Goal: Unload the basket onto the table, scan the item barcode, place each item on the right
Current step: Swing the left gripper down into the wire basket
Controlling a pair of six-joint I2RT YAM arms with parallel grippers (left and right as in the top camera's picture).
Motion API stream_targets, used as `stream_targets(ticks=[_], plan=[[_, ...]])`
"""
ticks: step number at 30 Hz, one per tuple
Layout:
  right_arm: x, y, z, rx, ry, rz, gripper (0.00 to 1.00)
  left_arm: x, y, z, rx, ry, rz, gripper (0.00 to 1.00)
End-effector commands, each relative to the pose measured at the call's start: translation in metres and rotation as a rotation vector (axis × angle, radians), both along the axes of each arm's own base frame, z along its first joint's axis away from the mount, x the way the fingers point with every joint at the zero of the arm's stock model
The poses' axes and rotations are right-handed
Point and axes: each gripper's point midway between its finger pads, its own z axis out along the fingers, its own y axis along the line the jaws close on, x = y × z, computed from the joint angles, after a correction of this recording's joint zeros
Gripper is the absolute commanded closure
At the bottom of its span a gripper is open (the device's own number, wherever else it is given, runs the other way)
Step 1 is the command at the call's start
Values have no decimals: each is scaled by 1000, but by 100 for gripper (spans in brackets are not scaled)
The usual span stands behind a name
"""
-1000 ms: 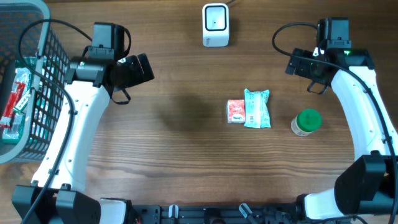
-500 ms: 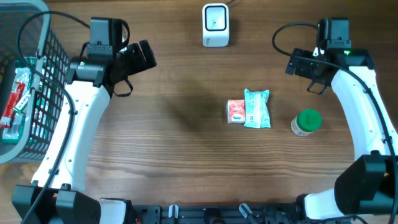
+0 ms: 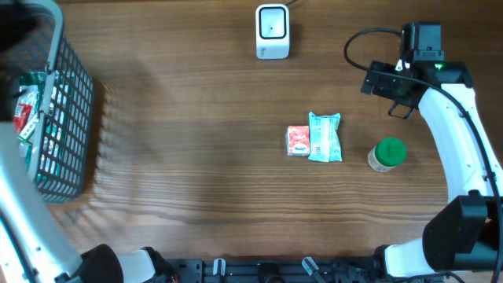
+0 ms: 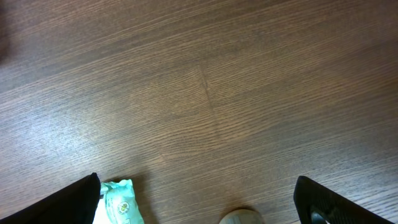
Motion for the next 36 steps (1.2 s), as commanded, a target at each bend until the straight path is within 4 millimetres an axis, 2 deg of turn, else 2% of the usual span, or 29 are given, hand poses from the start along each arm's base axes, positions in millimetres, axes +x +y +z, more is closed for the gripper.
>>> stream_targets(ticks=[1,5,6,8,15,18,20,26,31,36], plan=[[2,-3,6,-20,-16,0,0,-30,63,-19,49,100,122,0],[2,-3,6,-20,-16,1,0,-47,112,-69,-34,212,223,0],[2,-3,6,-20,-16,0,0,-49,127,-92,-71,259,247,0],[2,-3,6,-20,-16,1,0,-48,137,-119,-102,325,244,0],[2,-3,6,-21,-16,1,0,-15,139,-218,-133,542,-30,0],[2,-3,6,-20,-16,1,0,-7,139,-254,-149,606,-112,0],[2,-3,6,-21,-16,0,0,-3,141,-290,-160,677,-178,0],[2,-3,6,-20,-16,0,0,3,139,-338,-149,758,-323,0],[2,-3,6,-20,-16,1,0,8,146,-360,-128,776,-359,0],[2,-3,6,-20,-16,0,0,12,142,-378,-205,713,-413,0]])
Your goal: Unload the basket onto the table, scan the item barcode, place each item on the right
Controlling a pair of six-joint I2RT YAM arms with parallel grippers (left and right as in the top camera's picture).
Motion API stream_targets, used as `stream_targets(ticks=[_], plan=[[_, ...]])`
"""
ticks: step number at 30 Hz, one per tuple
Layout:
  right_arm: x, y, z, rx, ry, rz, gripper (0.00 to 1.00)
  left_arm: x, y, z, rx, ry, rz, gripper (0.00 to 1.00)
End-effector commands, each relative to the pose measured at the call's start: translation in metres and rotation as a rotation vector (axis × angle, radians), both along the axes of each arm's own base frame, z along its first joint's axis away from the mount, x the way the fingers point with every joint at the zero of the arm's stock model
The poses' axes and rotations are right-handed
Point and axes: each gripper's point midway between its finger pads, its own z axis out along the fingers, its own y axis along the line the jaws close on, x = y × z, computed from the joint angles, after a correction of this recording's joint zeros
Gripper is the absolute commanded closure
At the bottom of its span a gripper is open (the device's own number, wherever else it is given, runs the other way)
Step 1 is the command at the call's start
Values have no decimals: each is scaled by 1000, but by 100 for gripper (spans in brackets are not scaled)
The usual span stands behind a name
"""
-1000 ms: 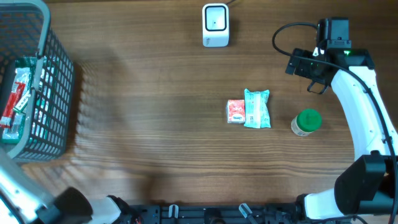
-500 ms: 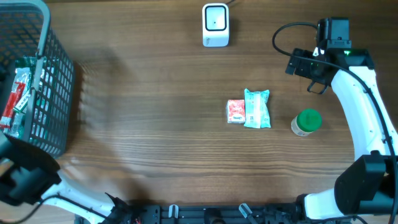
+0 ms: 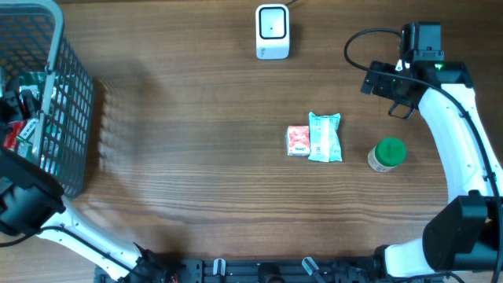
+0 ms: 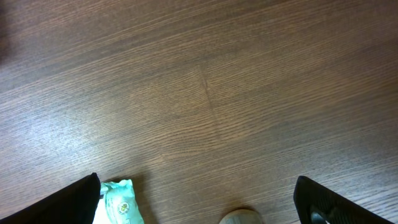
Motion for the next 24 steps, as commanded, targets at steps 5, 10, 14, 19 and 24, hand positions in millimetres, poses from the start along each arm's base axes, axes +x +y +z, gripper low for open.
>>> stream_targets(ticks=[5,10,14,19,24], plan=[[2,-3,6,-20,-16,0,0,-12,2,-45,-134,2,-19,0],[2,-3,6,-20,-16,1,0,-13,0,-45,-179,-36,-19,0],[2,-3,6,-20,-16,1,0,-13,-9,-45,-230,-48,-28,7],[2,-3,6,-21,-16,1,0,-15,-21,-41,-284,-53,-33,24],[2,-3,6,-21,-16,0,0,-10,-25,-17,-308,-104,6,26]])
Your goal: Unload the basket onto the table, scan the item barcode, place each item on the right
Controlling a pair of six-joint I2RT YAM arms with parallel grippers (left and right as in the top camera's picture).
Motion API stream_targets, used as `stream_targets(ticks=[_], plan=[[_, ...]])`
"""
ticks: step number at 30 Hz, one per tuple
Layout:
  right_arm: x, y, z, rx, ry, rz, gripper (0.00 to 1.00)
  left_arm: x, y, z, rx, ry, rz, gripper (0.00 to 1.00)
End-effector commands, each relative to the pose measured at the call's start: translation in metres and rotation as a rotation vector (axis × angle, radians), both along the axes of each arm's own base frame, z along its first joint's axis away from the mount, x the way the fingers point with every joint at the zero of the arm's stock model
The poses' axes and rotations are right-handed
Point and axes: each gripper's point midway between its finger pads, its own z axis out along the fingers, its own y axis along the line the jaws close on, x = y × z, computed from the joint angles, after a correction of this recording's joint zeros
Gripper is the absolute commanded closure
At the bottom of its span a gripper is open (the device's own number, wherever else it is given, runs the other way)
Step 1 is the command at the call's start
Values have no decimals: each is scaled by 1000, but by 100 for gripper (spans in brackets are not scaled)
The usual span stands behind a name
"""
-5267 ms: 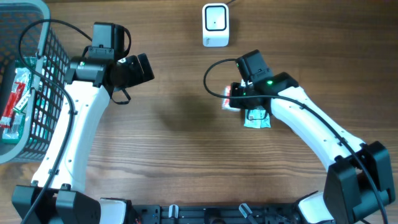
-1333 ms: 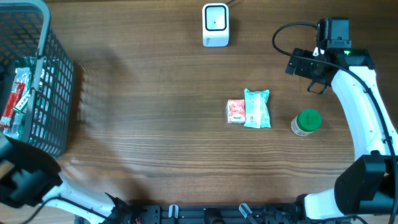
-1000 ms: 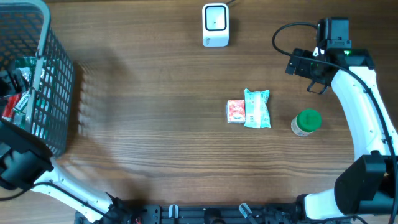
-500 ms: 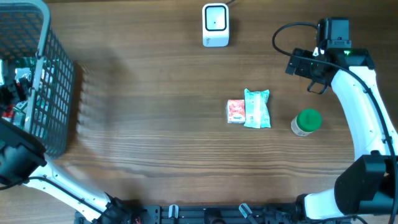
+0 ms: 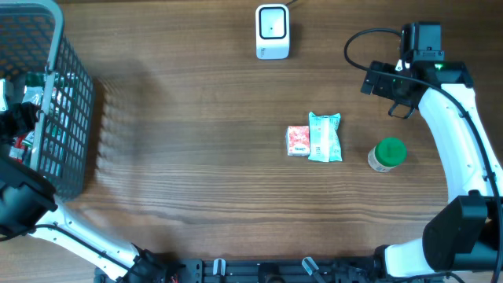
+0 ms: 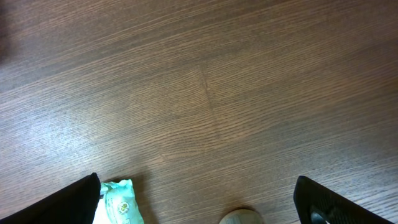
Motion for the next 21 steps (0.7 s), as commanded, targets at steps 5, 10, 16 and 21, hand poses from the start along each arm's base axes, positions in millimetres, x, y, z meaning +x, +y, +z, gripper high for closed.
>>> stream_targets(ticks=[5,10,16,21], plan=[[2,-3,6,-21,-16,1,0,4,-3,35,-30,-74,58,4],[2,-3,6,-21,-16,0,0,9,-7,54,-23,-126,34,0],[2,-3,6,-20,-16,1,0,8,-15,47,12,-86,-42,0],[2,-3,6,-20,-16,0,0,8,-24,27,71,4,-99,0]])
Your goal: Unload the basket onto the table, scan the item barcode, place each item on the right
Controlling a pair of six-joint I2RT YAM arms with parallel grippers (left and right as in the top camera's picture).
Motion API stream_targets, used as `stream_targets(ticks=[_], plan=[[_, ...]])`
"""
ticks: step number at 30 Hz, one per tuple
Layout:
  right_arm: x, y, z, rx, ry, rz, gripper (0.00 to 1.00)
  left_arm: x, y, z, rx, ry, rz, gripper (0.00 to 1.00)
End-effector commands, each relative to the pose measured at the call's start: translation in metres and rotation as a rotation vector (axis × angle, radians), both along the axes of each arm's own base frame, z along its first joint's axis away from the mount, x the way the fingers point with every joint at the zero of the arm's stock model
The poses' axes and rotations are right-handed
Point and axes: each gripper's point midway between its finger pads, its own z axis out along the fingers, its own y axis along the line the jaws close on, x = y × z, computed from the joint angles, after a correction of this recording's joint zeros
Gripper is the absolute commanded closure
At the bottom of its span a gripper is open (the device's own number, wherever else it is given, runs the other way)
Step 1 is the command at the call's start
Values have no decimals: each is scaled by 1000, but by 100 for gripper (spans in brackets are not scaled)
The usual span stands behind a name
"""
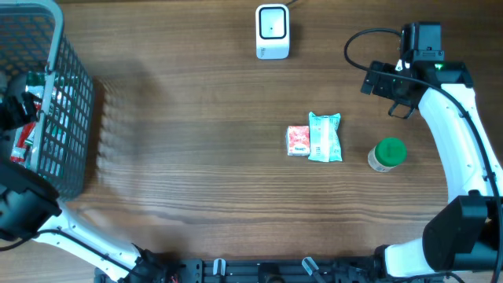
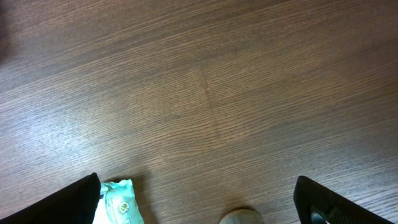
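Note:
The white barcode scanner [image 1: 273,31] stands at the far middle of the table. A red packet [image 1: 298,141], a teal packet [image 1: 324,137] [image 2: 118,199] and a green-lidded jar [image 1: 387,154] lie right of centre. My right gripper [image 1: 391,82] [image 2: 199,211] hovers open beyond the jar, with nothing between its fingers [image 2: 68,202]. At the left edge my left gripper [image 1: 11,110] reaches into the grey wire basket [image 1: 67,94] among red and green packages; its jaws are hidden there.
The basket takes up the far left of the wooden table [image 1: 189,157]. A black cable [image 1: 357,39] loops beside the right arm. The left arm's dark base link [image 1: 23,212] sits below the basket.
My left gripper has shifted slightly toward the far side inside the basket. The right arm and the items on the table have not moved.
The left arm first stretched high over the basket, its white link covering the left edge. Then it was lower, with its gripper down among the basket's packages, where it has stayed with small shifts. The right gripper stayed open and still throughout.

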Motion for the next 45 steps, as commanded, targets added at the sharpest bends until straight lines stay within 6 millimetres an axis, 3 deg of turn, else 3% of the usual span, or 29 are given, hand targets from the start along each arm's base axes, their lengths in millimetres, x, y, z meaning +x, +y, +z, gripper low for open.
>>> stream_targets(ticks=[1,6,17,33,40,45], plan=[[2,-3,6,-21,-16,1,0,1,-16,-15,76,72,-113,0],[2,-3,6,-20,-16,1,0,-7,-18,-33,141,169,-137,0],[2,-3,6,-20,-16,0,0,-12,-7,-35,189,204,-115,0],[2,-3,6,-21,-16,0,0,-30,-12,-40,163,290,-86,0],[2,-3,6,-20,-16,1,0,-54,-24,-65,136,385,-89,0],[2,-3,6,-20,-16,0,0,-66,-14,-79,191,454,-14,2]])
